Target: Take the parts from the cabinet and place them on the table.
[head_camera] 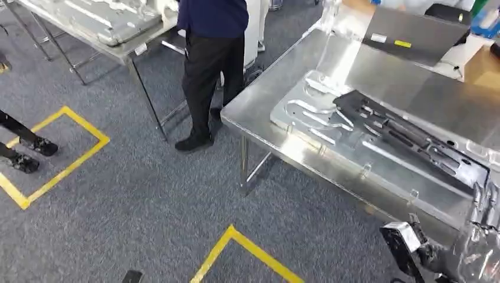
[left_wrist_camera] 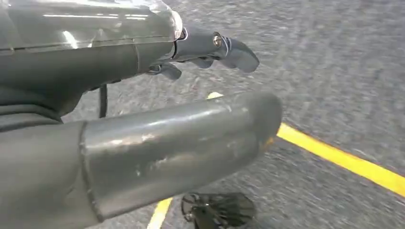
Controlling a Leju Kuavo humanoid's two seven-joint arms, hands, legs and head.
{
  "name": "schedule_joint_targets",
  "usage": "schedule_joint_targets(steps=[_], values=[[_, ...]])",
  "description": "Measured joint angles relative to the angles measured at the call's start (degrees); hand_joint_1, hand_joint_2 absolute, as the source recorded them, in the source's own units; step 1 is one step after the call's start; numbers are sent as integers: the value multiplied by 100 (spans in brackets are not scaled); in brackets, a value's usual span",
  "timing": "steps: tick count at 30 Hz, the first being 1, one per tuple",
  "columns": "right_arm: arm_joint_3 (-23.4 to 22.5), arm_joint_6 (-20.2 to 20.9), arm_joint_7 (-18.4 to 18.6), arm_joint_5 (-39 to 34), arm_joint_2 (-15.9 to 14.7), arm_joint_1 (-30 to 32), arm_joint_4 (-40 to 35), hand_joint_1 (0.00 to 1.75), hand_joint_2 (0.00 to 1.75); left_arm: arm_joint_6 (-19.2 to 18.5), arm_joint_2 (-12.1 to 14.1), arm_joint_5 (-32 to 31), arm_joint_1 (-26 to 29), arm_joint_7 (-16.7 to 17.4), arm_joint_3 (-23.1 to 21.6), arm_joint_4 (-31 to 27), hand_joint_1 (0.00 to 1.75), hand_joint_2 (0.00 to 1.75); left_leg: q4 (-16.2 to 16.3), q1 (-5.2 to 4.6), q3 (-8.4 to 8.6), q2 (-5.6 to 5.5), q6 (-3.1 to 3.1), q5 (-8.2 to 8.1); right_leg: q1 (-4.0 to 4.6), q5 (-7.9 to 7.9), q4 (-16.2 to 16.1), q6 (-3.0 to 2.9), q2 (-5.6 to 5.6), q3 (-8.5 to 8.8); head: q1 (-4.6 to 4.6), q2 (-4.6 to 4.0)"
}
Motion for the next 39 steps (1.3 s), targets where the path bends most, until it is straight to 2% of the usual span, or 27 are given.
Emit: schedule_joint_targets(steps=[1, 2, 3, 5, 6, 7, 8, 11, 12, 14, 16, 17, 18, 20, 21, 22, 23, 26, 27, 28, 29, 31, 32, 34, 36, 38, 39], values=[[61, -59, -48, -68, 156, 190, -101, 0, 0, 9, -2, 17, 5, 0, 30, 0, 0, 0, 10, -5, -93, 5, -7, 66, -9, -164, 388, 16, 0, -43, -2, 0], [131, -96, -98, -202, 267, 344, -186, 0, 0, 15, -7, 20, 9, 0, 63, 0, 0, 0, 30, -5, -186, 8, -19, 127, -14, -128, 622, 30, 1, -27, -2, 0], [196, -128, -149, -325, 396, 481, -235, 0, 0, 20, -13, 35, 14, 0, 115, 0, 0, 0, 52, -3, -290, 19, -39, 186, -21, 85, 646, 36, 2, 86, 0, 0], [267, -161, -210, -426, 581, 675, -290, 0, 0, 33, -37, 33, 19, 0, 164, 0, 0, 0, 139, 11, -505, 36, -81, 281, -29, 504, 134, 41, -1, 600, -2, 0], [288, -181, -236, -442, 645, 739, -323, 0, 0, 37, -44, 33, 14, 0, 177, 0, 0, 0, 205, 11, -578, 34, -113, 317, -30, 493, -364, 35, -7, 1015, -2, 0], [312, -205, -275, -465, 714, 783, -377, 0, 0, 42, -46, 31, 18, 0, 194, 0, 0, 0, 275, -8, -639, 36, -147, 344, -6, 272, -934, 10, -5, 1509, -2, 0], [325, -216, -306, -485, 765, 797, -417, 0, 0, 46, -61, 24, 12, -2, 227, 0, 0, 0, 311, -12, -660, 48, -177, 371, 10, 80, -1321, -49, 4, 1694, -9, 0], [332, -216, -354, -538, 876, 901, -437, 0, 0, 48, -61, 15, 26, -2, 273, 0, 0, 0, 281, -6, -687, 52, -306, 558, 30, 197, -1282, -171, -1, 1566, -4, 0], [339, -216, -360, -544, 920, 910, -439, 0, 0, 50, -59, 15, 24, -2, 282, -2, 0, 0, 329, 33, -725, 30, -335, 462, 0, 279, -1289, -232, -34, 1498, -7, 0], [345, -216, -367, -553, 965, 920, -445, 0, 0, 50, -72, 13, 42, 0, 293, 0, 0, 0, 840, 47, -909, 19, -380, -291, 21, 418, -1284, -335, -48, 1321, -13, 0], [356, -216, -367, -553, 998, 939, -445, 0, 0, 50, -72, 15, 32, 0, 299, -2, 0, 0, 1670, 53, -1053, 18, -416, -841, 49, 570, -1266, -347, -55, 1116, -13, 0], [369, -216, -367, -553, 1009, 942, -445, 0, 0, 52, -72, 15, 31, 0, 301, -2, 0, 0, 1991, 53, -1065, 18, -419, -836, 61, 649, -1237, -342, -56, 993, -13, 0], [374, -216, -369, -551, 1016, 943, -445, 0, 0, 52, -72, 15, 32, 0, 304, 0, 0, 0, 2099, 53, -990, 17, -413, -632, 68, 718, -1199, -336, -55, 870, -15, 0], [376, -216, -369, -553, 1040, 950, -445, 0, 0, 52, -74, 13, 30, 0, 306, -2, 0, 0, 1664, 53, -530, 16, -373, -183, 81, 834, -1109, -315, -53, 618, -15, 0], [376, -207, -376, -569, 1044, 953, -445, 0, 0, 52, -74, 13, 24, 0, 306, -2, 0, 0, 1186, 51, -149, 12, -342, -159, 90, 885, -1072, -300, -51, 520, -15, 0], [376, -102, -433, -733, 1055, 958, -454, 0, 0, 52, -72, 11, 10, 0, 306, -9, 0, 0, 594, 39, 342, 2, -298, -347, 98, 926, -1029, -278, -50, 479, -18, 0], [376, 101, -551, -1029, 1090, 969, -456, 0, 0, 59, -72, -4, -5, -2, 312, -11, 0, 0, 40, 10, 676, -6, -270, -545, 116, 963, -990, -244, -58, 443, -11, 0], [297, 1209, -1391, -2396, 1395, 977, -233, 0, 0, 59, -79, -53, 9, -7, 380, -11, 0, 0, -48, -27, 588, -5, -186, -493, 94, 1166, -1048, -156, -79, 409, -15, 0], [189, 1594, -1687, -2696, 1528, 955, -69, 0, 0, 59, -96, -88, 20, -7, 417, -4, 0, 0, -104, 42, 523, 47, -129, -383, 83, 1121, -1008, -118, -53, 372, -13, 0], [-40, 1979, -2007, -2971, 1688, 924, 230, 0, 0, 59, -96, -140, 22, -7, 435, -7, 0, 0, -107, 31, 433, 39, -84, -349, 82, 888, -919, -98, -21, 280, -13, 0], [-245, 2107, -2184, -3146, 1811, 826, 533, 0, 0, 81, -94, -180, 27, -5, 448, -7, 0, 0, -107, 28, 331, 43, -26, -273, 62, 503, -644, -78, -3, 191, -11, 0], [-861, 2104, -2360, -3264, 1970, 527, 1550, 0, 0, 92, -94, -275, 42, 15, 498, -7, 0, 0, -103, 13, 150, 16, -30, -131, 31, -39, 98, -42, -2, 21, -13, 0], [-1171, 2002, -2354, -3081, 2022, 324, 2047, 0, 0, 92, -94, -334, 46, 20, 540, -7, 0, 0, -93, 4, 55, 6, -35, -62, 22, -72, 453, -38, -2, -37, -9, 0], [-1998, 1731, -2075, -2429, 2102, -151, 3302, 0, 0, 83, -96, -436, 59, 33, 577, -7, 0, 0, -39, 3, -99, -57, -57, 49, 27, 393, 553, -45, 4, 136, -11, 0], [-2751, 1561, -1371, -1968, 2100, -520, 4519, 0, 0, 83, -105, -499, 55, 35, 603, -7, 0, 0, 39, 3, -204, -161, -84, 99, 37, 721, -194, -80, 73, 761, -11, 0], [-3480, 1639, -952, -1997, 2015, -946, 5830, 0, 0, 83, -140, -553, 26, 48, 660, -7, 0, 0, 118, -16, -276, -238, -139, 147, 43, 418, -1168, -196, 473, 1412, -13, 0], [-3776, 1701, -795, -2042, 2010, -1130, 6339, 0, 0, 83, -140, -573, -1, 52, 701, -7, 0, 0, 129, -9, -314, -272, -182, 185, 50, 359, -1270, -187, 412, 1404, -9, 0]])
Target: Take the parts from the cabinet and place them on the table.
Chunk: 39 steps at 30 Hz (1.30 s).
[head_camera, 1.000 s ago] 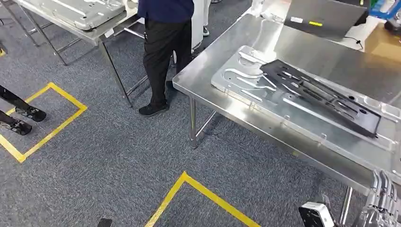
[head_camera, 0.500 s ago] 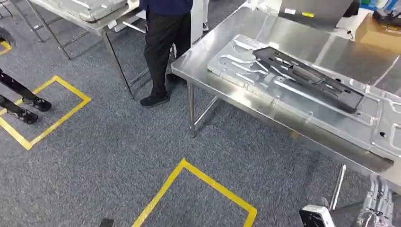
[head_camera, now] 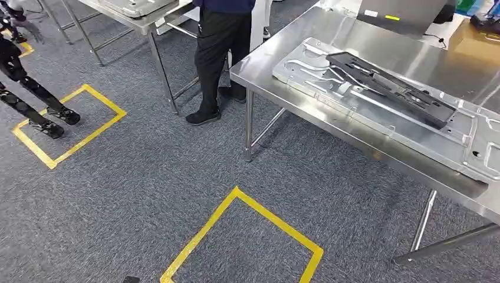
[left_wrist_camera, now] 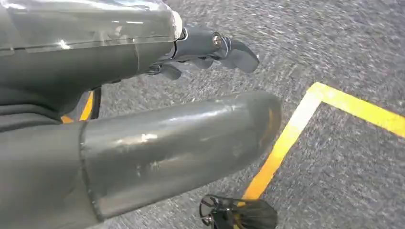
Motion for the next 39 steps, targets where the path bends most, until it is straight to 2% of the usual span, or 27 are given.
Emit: schedule_joint_targets(steps=[2, 3, 4, 5, 7, 8, 9, 10, 12, 13, 14, 15, 18, 20, 21, 23, 24, 25, 27, 28, 29, 33, 34, 35, 36, 38, 39], values=[[-450, 103, 356, -15, -7, -245, 729, 0, 0, -4, 4, -41, -4, 11, 28, 0, 0, 0, -16, 6, -74, -81, -81, 84, 15, -16, -30, -33, -99, -44, -4, 0], [-585, 149, 505, 0, -4, -339, 980, 0, 0, -9, 24, -63, 13, 11, 48, 0, 0, 0, -22, -21, -123, -132, -128, 120, -38, 47, -82, -67, -147, -57, -2, 0], [-763, 242, 768, 65, -9, -444, 1356, 0, 0, -24, 35, -102, 29, 9, 63, 0, 0, 0, 93, 8, -169, -42, -135, 15, -59, 104, -109, -94, -236, -75, -4, 0], [-876, 302, 1025, 97, -11, -517, 1568, 0, 0, -37, 33, -140, 35, 7, 87, 0, 0, 0, 378, 11, -306, 74, -168, -268, -59, 135, -106, -149, -281, -117, -18, 0], [-1058, 406, 1244, 153, -13, -593, 1922, 0, 0, -37, 44, -177, 16, -20, 127, 0, 0, 0, 1271, 30, -668, 159, -244, -807, -42, 160, -73, -153, -438, -202, -18, 0], [-1130, 460, 1299, 160, -13, -632, 2056, 0, 0, -39, 48, -212, 18, -35, 131, 0, 0, 0, 1659, 38, -809, 174, -273, -958, -35, 167, -49, -153, -520, -247, -15, 0], [-1197, 509, 1328, 166, -13, -673, 2182, 0, 0, -42, 52, -240, 30, -44, 133, 0, 0, 0, 1833, 53, -837, 194, -289, -970, -31, 168, -20, -152, -592, -287, -17, 0], [-1264, 559, 1341, 168, -13, -714, 2288, 0, 0, -42, 52, -280, 47, -55, 136, 0, 0, 0, 1705, 64, -711, 211, -297, -855, -29, 170, 6, -148, -657, -315, -17, 0], [-1371, 629, 1346, 188, -13, -790, 2476, 0, 0, 23, 52, -347, 65, -85, 136, -2, 0, 0, 719, 67, -60, 308, -286, -444, -30, 158, 61, -126, -787, -348, -18, 0], [-1400, 660, 1335, 219, -13, -816, 2531, 0, 0, 97, 50, -398, 58, -107, 135, -2, 0, 0, 204, 64, 283, 469, -264, -338, -27, 146, 87, -106, -843, -344, -17, 0], [-1426, 673, 1317, 245, -13, -827, 2581, 0, 0, 170, 44, -422, 33, -125, 135, -2, 0, 0, 24, 27, 417, 590, -198, -405, -3, 132, 105, -75, -888, -365, -20, 0], [-1446, 686, 1319, 249, -9, -833, 2643, 0, 0, 234, 37, -457, 37, -127, 135, -4, 0, 0, 106, -22, 337, 583, -133, -297, -3, 133, 106, -40, -929, -336, -2, 0], [-1511, 780, 1311, 275, -11, -941, 2717, 0, 0, 182, 22, -439, 35, -144, 138, -2, 0, 0, -38, 13, 320, 445, -22, -329, 22, 123, 107, 63, -1069, -305, -9, 0], [-1540, 821, 1313, 306, -22, -935, 2749, 0, 0, 131, 0, -441, 35, -166, 140, -2, 0, 0, -75, 48, 328, 360, 58, -253, -17, -128, 393, 139, -600, -427, -7, 0], [-1553, 848, 1306, 319, -22, -931, 2767, 0, 0, 127, 0, -441, 26, -173, 140, -2, 0, 0, -73, 46, 300, 312, 89, -234, -31, -389, 791, 146, -470, -617, -4, 0], [-1570, 854, 1306, 328, -26, -925, 2796, 0, 0, 116, -2, -441, 25, -175, 142, -2, 0, 0, -61, 35, 250, 190, 109, -216, -33, -792, 1725, 160, -418, -1066, -4, 0], [-1575, 854, 1306, 328, -26, -925, 2809, 0, 0, 111, -2, -441, 36, -175, 146, -2, 0, 0, -48, 33, 240, 121, 108, -212, -35, -787, 1937, 166, -418, -1177, -7, 0], [-1583, 856, 1306, 330, -28, -926, 2813, 0, 0, 109, -2, -444, 48, -175, 151, -2, 0, 0, -39, 33, 243, 55, 107, -212, -37, -643, 1853, 163, -415, -1144, -4, 0], [-1592, 885, 1330, 350, -28, -924, 2824, 0, 0, 133, -6, -468, 49, -170, 153, -2, 0, 0, -3, 34, 250, -109, 92, -223, -41, -93, 1042, 133, -360, -785, -4, 0], [-1594, 902, 1354, 367, -31, -923, 2830, 0, 0, 157, -15, -481, 44, -164, 153, -2, 0, 0, 18, 34, 252, -186, 73, -235, -41, 178, 512, 103, -221, -552, -4, 0], [-1603, 920, 1369, 381, -52, -909, 2846, 0, 0, 197, -50, -500, 38, -142, 153, -2, 0, 0, 39, 16, 223, -224, 51, -244, -43, 147, 282, 61, 75, -450, -9, 0], [-1603, 966, 1387, 433, -52, -950, 2865, 0, 0, 319, -77, -566, 59, -90, 155, -2, 0, 0, 41, 47, 119, -454, -107, -192, -31, 173, 201, 2, -116, -459, -7, 0], [-1603, 983, 1387, 444, -41, -965, 2874, 0, 0, 352, -81, -575, 67, -83, 155, -2, 0, 0, 93, 48, 117, -410, -124, -244, -95, 213, 122, -53, -218, -424, -7, 0], [-1605, 985, 1389, 446, -46, -962, 2879, 0, 0, 389, -103, -577, 70, -81, 155, -2, 0, 0, 272, 21, 40, -129, -149, -380, -87, 216, 92, -85, -271, -407, -21, 0], [-1610, 988, 1392, 448, -46, -947, 2885, 0, 0, 411, -116, -581, 61, -68, 155, -2, 0, 0, 626, 32, -138, 45, -173, -602, -78, 215, 92, -115, -357, -409, -35, 0], [-1614, 1016, 1407, 450, -46, -932, 2898, 0, 0, 433, -140, -592, 46, -55, 155, -2, 0, 0, 1517, 64, -571, 172, -228, -1013, -50, 203, 101, -132, -527, -423, -33, 0], [-1614, 1029, 1409, 476, -46, -932, 2898, 0, 0, 429, -144, -582, 55, -35, 155, -2, 0, 0, 1796, 71, -704, 195, -247, -1081, -45, 195, 108, -133, -601, -430, -35, 0]])
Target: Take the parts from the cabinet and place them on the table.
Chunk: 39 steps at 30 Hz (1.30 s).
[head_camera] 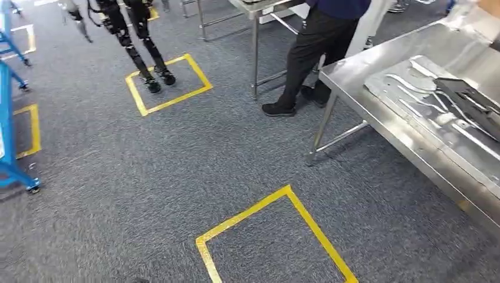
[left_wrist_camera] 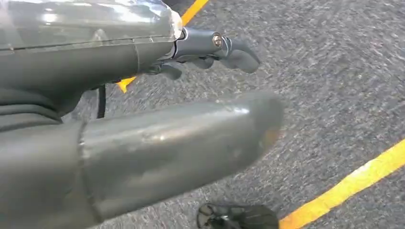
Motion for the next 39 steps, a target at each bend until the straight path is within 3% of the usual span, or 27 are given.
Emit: schedule_joint_targets(steps=[1, 3, 4, 5, 6, 9, 10, 12, 13, 15, 16, 17, 19, 20, 21, 23, 25, 27, 28, 30, 31, 32, 34, 35, 36, 37, 39], values=[[0, 22, 0, 31, 0, -3, 0, 0, 0, -16, 0, 20, 12, 24, 11, 0, 0, 0, 0, 9, 6, 15, -12, 84, 0, -9, 7, 6, -76, 0, 0, 0], [0, 48, 4, 90, 0, -11, 2, 0, 0, -66, 9, 55, 16, 46, 59, 0, 0, 0, -747, 17, 405, 76, -10, 526, -3, -37, 21, 28, -210, 22, 0, 0], [0, 52, 4, 99, 0, -14, 2, 0, 0, -79, 18, 59, 8, 44, 83, 0, 0, 0, -1271, 16, 696, 180, 1, 751, -4, -53, 31, 47, -270, 48, 0, 0], [0, 55, 4, 114, 0, -14, 2, 0, 0, -107, 24, 64, -5, 44, 111, 0, 0, 0, -1703, -7, 913, 472, 27, 763, 14, -76, 41, 80, -326, 68, 0, 0], [0, 55, 4, 134, 0, -14, 4, 0, 0, -123, 31, 70, -23, 42, 125, 0, 0, 0, -1725, -51, 915, 415, 96, 772, 48, -101, 57, 120, -380, 68, 7, 0], [2, 48, 7, 184, -2, -51, 4, 0, 0, -138, 46, 107, -3, 35, 166, 0, 0, 0, -1717, -72, 857, 257, 174, 789, 46, -89, 36, 177, -498, 103, 2, 0], [4, 46, 7, 190, -2, -80, 4, 0, 0, -138, 46, 118, -5, 35, 186, 0, 0, 0, -1759, -49, 890, 191, 223, 820, 42, -113, 37, 224, -528, 121, 4, 0], [4, 24, 13, 218, -2, -66, 7, 0, 0, -164, 46, 155, 1, 31, 248, 0, 0, 0, -1794, -15, 905, 98, 302, 863, 4, -467, 483, 266, 1, -62, 11, 0], [4, 20, 15, 240, -2, -63, 13, 0, 0, -177, 59, 184, -8, 28, 277, 0, 0, 0, -1793, -17, 890, 43, 309, 868, 1, -734, 971, 269, 135, -294, 11, 0], [4, 0, 26, 295, -2, -61, 26, 0, 0, -227, 70, 234, -17, 26, 317, 0, 0, 0, -1787, -38, 863, -85, 327, 880, 3, -1054, 1840, 262, 184, -735, 9, 0], [4, -26, 53, 324, 0, -63, 42, 0, 0, -263, 98, 256, -16, 29, 356, 0, 0, 0, -1785, -45, 865, -165, 326, 880, 4, -997, 1960, 247, 186, -816, 11, 0], [7, -50, 57, 359, 0, -68, 50, 0, 0, -291, 107, 278, -12, 35, 415, 0, 0, 0, -1783, -50, 878, -249, 326, 880, 5, -791, 1768, 228, 192, -747, 9, 0], [9, -74, 66, 402, 7, -69, 55, 0, 0, -335, 125, 306, -6, 44, 459, 0, 0, 0, -1768, -53, 913, -427, 317, 874, 5, -185, 784, 176, 303, -302, 11, 0], [9, -81, 66, 409, 7, -67, 55, 0, 0, -345, 129, 313, -6, 44, 470, 0, 0, 0, -1759, -47, 908, -500, 303, 865, 5, 31, 273, 143, 557, -92, 11, 0], [9, -79, 68, 415, 7, -63, 61, 0, 0, -345, 131, 317, -20, 44, 492, 0, 0, 0, -1722, -83, 877, -537, 261, 859, -4, -53, 171, 128, 753, -51, 9, 0], [24, -88, 70, 488, 24, -106, 72, 0, 0, -367, 168, 374, -27, 55, 575, 0, 0, 0, -1721, -38, 818, -669, 194, 884, 23, -39, 154, 132, 641, -62, 7, 0], [66, -114, 81, 582, 46, -164, 94, 0, 0, -444, 236, 468, 3, 72, 687, 0, 0, 0, -1742, -39, 779, -821, 98, 906, -4, -7, 89, 67, 500, -31, 7, 0], [87, -157, 103, 623, 79, -172, 103, 0, 0, -477, 286, 505, 5, 90, 759, 0, 0, 0, -1382, -39, 637, -283, 86, 643, -2, 18, 33, -30, 332, -3, -2, 0], [96, -164, 105, 623, 83, -168, 107, 0, 0, -483, 300, 518, -22, 92, 791, 0, 0, 0, -949, -35, 425, -118, 58, 395, 17, 13, 33, -42, 239, -12, 0, 0], [103, -166, 116, 638, 90, -169, 125, 0, 0, -496, 343, 529, -43, 94, 848, -2, 0, 0, -63, -11, -1, -13, 12, 15, 39, 0, 37, -59, 42, -21, 0, 0], [103, -168, 116, 643, 90, -172, 133, 0, 0, -501, 354, 529, -31, 96, 857, -2, 0, 0, 119, -7, -79, 7, -5, 13, 42, -6, 39, -61, -50, -23, 0, 0], [105, -168, 116, 647, 90, -178, 136, 0, 0, -512, 356, 531, -16, 96, 870, -2, 0, 0, -4, -3, -4, 18, -9, 138, 45, -15, 40, -59, -123, -16, 0, 0], [107, -166, 116, 656, 90, -195, 140, 0, 0, -514, 369, 534, -2, 98, 890, -2, 0, 0, -894, -5, 479, 98, 17, 598, 49, -38, 44, -37, -256, 12, -2, 0], [112, -164, 116, 662, 92, -206, 144, 0, 0, -514, 378, 534, -8, 96, 892, -2, 0, 0, -1501, -23, 827, 313, 57, 821, 58, -56, 44, -21, -325, 46, 0, 0], [114, -155, 116, 671, 92, -205, 149, 0, 0, -514, 391, 521, -32, 87, 894, -2, 0, 0, -1776, -91, 954, 616, 92, 754, 98, -82, 56, 15, -387, 59, 0, 0], [114, -147, 118, 671, 92, -208, 153, 0, 0, -514, 393, 503, -48, 66, 898, -2, 0, 0, -1771, -102, 943, 492, 136, 789, 102, -89, 59, 43, -433, 66, 9, 0], [111, -144, 120, 671, 92, -250, 155, 0, 0, -518, 398, 479, -22, 50, 925, -2, 0, 0, -1768, -118, 914, 387, 156, 785, 87, -95, 48, 77, -532, 94, 7, 0]])
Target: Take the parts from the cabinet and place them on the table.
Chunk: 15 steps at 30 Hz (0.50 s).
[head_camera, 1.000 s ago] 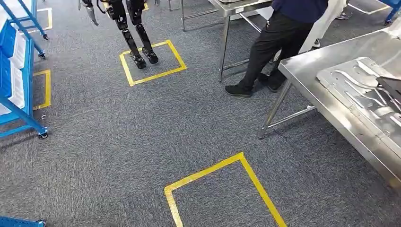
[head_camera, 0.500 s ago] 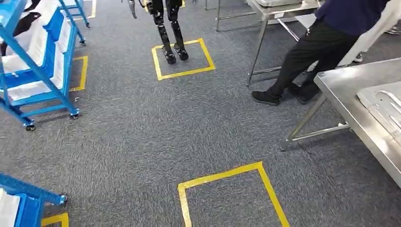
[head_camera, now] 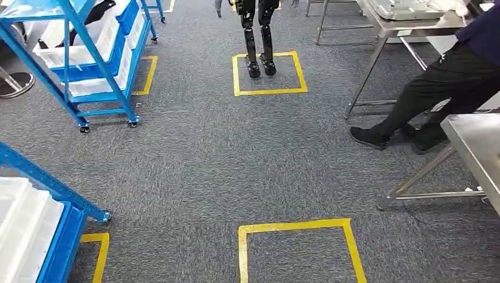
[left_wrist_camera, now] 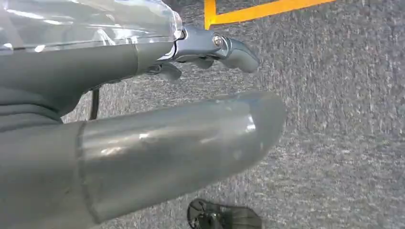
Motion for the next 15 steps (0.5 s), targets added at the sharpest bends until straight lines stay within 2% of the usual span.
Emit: schedule_joint_targets(steps=[1, 2, 3, 4, 5, 6, 7, 8, 9, 10, 11, 12, 13, 14, 15], values=[[0, 0, 0, -2, 0, -21, 0, 0, 0, -9, 2, -28, 13, -11, 20, 0, 0, 0, -40, 6, 4, -75, 44, 25, 3, -7, -9, 35, -67, 25, -7, 0], [0, 13, 4, -2, -2, -25, 0, 0, 0, -20, 0, -66, 21, -15, 26, 0, 0, 0, -102, 74, 73, -139, 88, 77, -28, -69, 53, 85, 86, 19, -2, 0], [0, 15, 7, -13, -2, -17, 0, 0, 0, -22, 0, -85, 14, -17, 28, 0, 0, 0, -115, 77, 69, -194, 124, 93, -31, -236, 263, 105, 416, -67, -2, 0], [0, 26, 7, -20, -2, -2, 0, 0, 0, -22, 0, -124, -4, -15, 33, 0, 0, 0, -115, 71, 49, -254, 155, 110, -49, -482, 663, 109, 601, -260, 2, 0], [0, 33, 7, -22, -4, 0, 2, 0, 0, -17, 0, -140, -20, -15, 39, 0, 0, 0, -114, 67, 37, -320, 166, 117, -65, -708, 1127, 117, 681, -489, 0, 0], [-2, 39, 13, -30, -4, 0, 2, 0, 0, -13, 0, -173, -26, -15, 46, 0, 0, 0, -109, 64, 25, -398, 168, 118, -72, -864, 1553, 129, 709, -710, 0, 0], [-4, 46, 17, -37, -7, 0, 4, 0, 0, -4, 2, -186, -23, -13, 50, 0, 0, 0, -102, 64, 22, -481, 167, 118, -76, -890, 1815, 138, 716, -859, 0, 0], [-9, 52, 31, -46, -9, 0, 4, 0, 0, 7, 2, -203, -15, -9, 55, 0, 0, 0, -94, 65, 30, -562, 165, 117, -86, -756, 1777, 145, 718, -870, 0, 0], [-11, 65, 33, -55, -11, -1, 4, 0, 0, 11, 2, -227, -8, -7, 57, 0, 0, 0, -81, 67, 38, -655, 156, 111, -106, -500, 1486, 149, 730, -763, 0, 0], [-13, 68, 35, -70, -15, 1, 4, 0, 0, 20, 2, -236, -8, -4, 57, 0, 0, 0, -58, 72, 46, -746, 137, 98, -124, -188, 1002, 146, 770, -557, 0, 0], [-17, 70, 39, -77, -20, 4, 4, 0, 0, 24, 2, -247, -10, -4, 57, 0, 0, 0, -27, 79, 46, -827, 110, 80, -141, 76, 509, 140, 892, -345, 0, 0], [-22, 74, 50, -85, -24, 28, 7, 0, 0, 39, 2, -273, -11, -4, 57, 0, 0, 0, 6, 81, 6, -884, 74, 57, -168, 102, 234, 135, 1185, -242, 2, 0], [-26, 74, 57, -85, -28, 24, 9, 0, 0, 55, 2, -286, -28, 4, 57, 0, 0, 0, 75, 60, -27, -949, 30, 36, -163, 83, 170, 145, 1215, -251, -4, 0], [-26, 72, 59, -85, -31, 1, 9, 0, 0, 74, 2, -288, -25, 2, 57, 0, 0, 0, 62, 73, -62, -993, -8, 53, -145, 89, 189, 133, 1135, -258, -2, 0], [-26, 72, 63, -87, -33, -8, 9, 0, 0, 79, -2, -288, -6, 4, 57, 0, 0, 0, 44, 101, -74, -1048, -47, 66, -106, 86, 198, 100, 1102, -256, -2, 0]])
